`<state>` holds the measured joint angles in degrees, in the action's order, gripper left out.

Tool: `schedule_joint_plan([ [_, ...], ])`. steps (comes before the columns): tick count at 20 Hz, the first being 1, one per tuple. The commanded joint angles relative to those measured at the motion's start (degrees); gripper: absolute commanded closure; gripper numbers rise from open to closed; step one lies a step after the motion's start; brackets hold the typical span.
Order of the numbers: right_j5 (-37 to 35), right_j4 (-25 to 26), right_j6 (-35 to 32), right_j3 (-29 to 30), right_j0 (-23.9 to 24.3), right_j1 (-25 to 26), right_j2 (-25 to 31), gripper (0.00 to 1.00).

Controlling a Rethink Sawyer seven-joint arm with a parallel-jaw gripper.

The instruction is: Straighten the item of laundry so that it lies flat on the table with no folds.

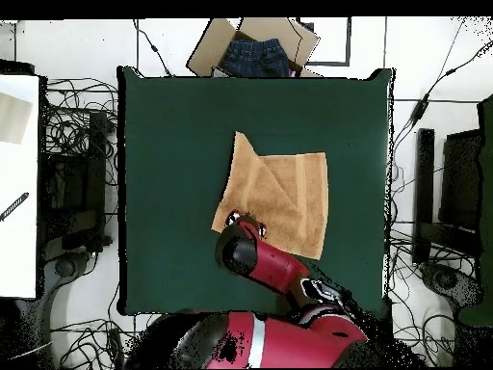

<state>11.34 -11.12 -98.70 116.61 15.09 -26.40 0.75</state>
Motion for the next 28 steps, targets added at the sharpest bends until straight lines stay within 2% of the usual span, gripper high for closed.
schedule_joint_plan([
  [1, 2.68, -4.47, -20.0, 5.71, -1.53, 0.01, 2.95, 1.0],
  [15, 3.49, -2.48, -19.39, 5.34, 0.68, 1.16, 4.28, 1.0],
  [18, 1.68, -2.47, -18.05, 4.91, 0.93, 0.84, 4.09, 1.0],
  [19, 2.09, -1.7, -17.52, 4.78, 1.3, 0.94, 4.21, 0.0],
  [24, 3.09, -1.78, -17.52, 4.78, 0.44, 0.6, 3.37, 0.0],
  [28, -3.99, -5.73, -16.54, 6.02, -3.8, -5.77, -0.29, 0.0],
])
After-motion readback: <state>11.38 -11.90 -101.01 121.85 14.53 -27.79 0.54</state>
